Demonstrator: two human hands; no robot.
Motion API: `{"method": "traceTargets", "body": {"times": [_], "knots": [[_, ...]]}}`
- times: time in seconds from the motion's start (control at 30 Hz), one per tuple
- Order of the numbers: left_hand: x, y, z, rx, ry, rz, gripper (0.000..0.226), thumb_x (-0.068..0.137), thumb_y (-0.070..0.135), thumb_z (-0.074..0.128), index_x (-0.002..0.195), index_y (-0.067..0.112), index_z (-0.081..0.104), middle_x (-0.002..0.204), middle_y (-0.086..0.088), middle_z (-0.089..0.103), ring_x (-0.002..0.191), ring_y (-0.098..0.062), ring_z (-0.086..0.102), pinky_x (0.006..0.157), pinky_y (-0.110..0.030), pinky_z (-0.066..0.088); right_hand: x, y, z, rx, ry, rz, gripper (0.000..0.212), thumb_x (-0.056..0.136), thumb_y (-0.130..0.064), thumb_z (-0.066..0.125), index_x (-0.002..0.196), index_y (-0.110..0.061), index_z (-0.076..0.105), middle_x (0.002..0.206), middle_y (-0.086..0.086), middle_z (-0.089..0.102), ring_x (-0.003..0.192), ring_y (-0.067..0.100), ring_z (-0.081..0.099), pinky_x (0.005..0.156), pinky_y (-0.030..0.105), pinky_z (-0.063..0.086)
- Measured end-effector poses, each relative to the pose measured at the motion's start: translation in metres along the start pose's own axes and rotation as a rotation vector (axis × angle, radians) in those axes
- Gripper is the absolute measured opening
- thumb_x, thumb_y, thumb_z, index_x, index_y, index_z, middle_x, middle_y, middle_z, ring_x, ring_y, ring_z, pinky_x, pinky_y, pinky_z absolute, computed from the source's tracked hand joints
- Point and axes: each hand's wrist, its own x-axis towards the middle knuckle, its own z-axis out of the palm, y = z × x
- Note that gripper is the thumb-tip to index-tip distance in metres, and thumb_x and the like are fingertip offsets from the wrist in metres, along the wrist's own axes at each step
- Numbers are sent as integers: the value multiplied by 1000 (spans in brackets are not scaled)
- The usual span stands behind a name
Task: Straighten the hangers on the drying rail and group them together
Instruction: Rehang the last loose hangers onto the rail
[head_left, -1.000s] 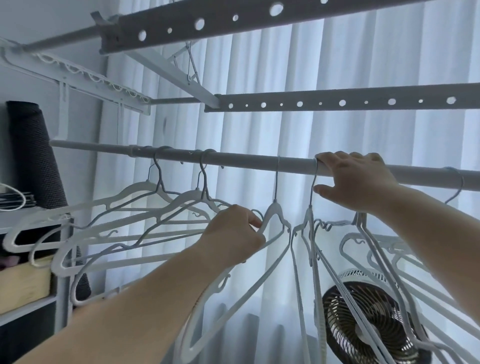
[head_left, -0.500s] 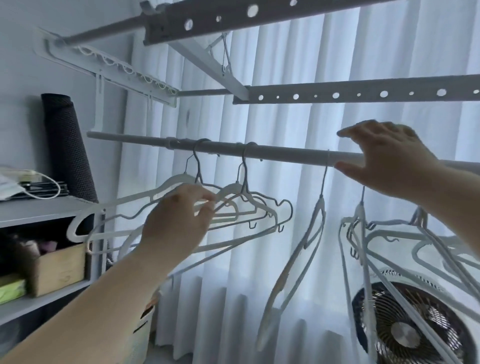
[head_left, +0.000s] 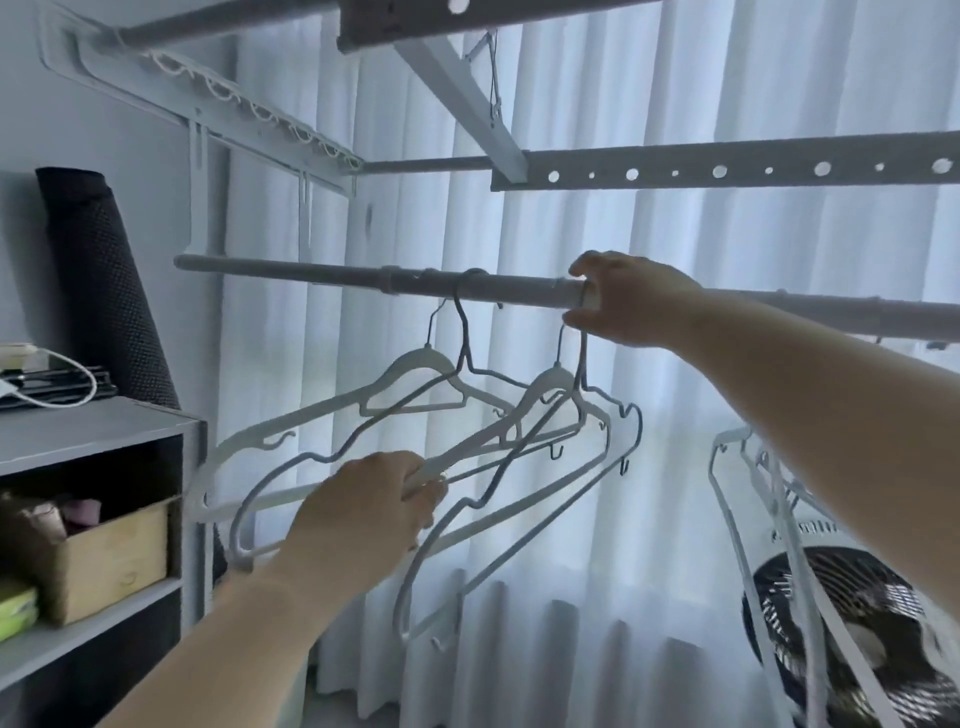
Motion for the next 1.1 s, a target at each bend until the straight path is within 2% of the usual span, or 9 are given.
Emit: {"method": "traceTargets", "body": {"times": [0.1,0.23,0.37,0.53,0.7,0.87,1.0,1.1], "knots": [[2,-7,-2,-13,-20,39,26,92,33,42,71,25,55,61,11,65,65,-5,66,65,-21,48,6,-2,3,24,44,44,36,88,-30,46,120,-13,47,124,7,54,107,27,51,78,32,39],[9,-11,-8,-10,52,58,26,92,29,44,70,23,55,55,10,62,62,-5,62,64,-21,47,5,6,3,31,67,88,37,87,-22,48,122,-10,46,127,10,50,111,29,50,84,32,39],[12,-9,-9,-38,74,88,23,92,27,43,76,20,58,58,9,63,69,-14,64,71,-32,53,1,10,1,20,46,93,32,87,-19,47,118,-11,50,123,10,52,99,25,50,76,28,36],[22,-10,-4,-25,88,98,26,92,28,42,74,18,57,56,9,61,70,-17,63,70,-31,50,-5,18,-4,-1,14,120,31,87,-11,43,117,-13,50,119,8,52,89,22,47,76,31,40],[30,-5,4,-27,97,135,24,92,28,42,74,19,55,61,7,66,72,-19,64,71,-31,50,-16,27,-7,-23,4,134,32,88,-11,44,120,-13,48,120,9,51,96,24,49,79,31,38],[42,5,18,41,13,146,23,92,28,41,88,15,60,80,-2,72,81,-25,66,79,-37,52,-20,31,-7,-51,-7,104,36,88,-13,47,124,-14,46,122,9,51,104,27,50,78,30,35],[39,1,29,24,-33,136,20,92,28,42,77,22,54,57,7,62,71,-19,61,70,-28,47,-21,35,-6,-63,-13,110,37,88,-13,47,125,-16,44,122,7,50,102,27,51,81,34,39],[33,-11,28,-30,-42,107,21,91,26,43,77,20,57,53,6,62,63,-14,60,74,-29,52,-24,37,-5,-82,-20,114,41,88,-14,47,128,-16,41,126,8,48,107,27,49,83,33,37]]}}
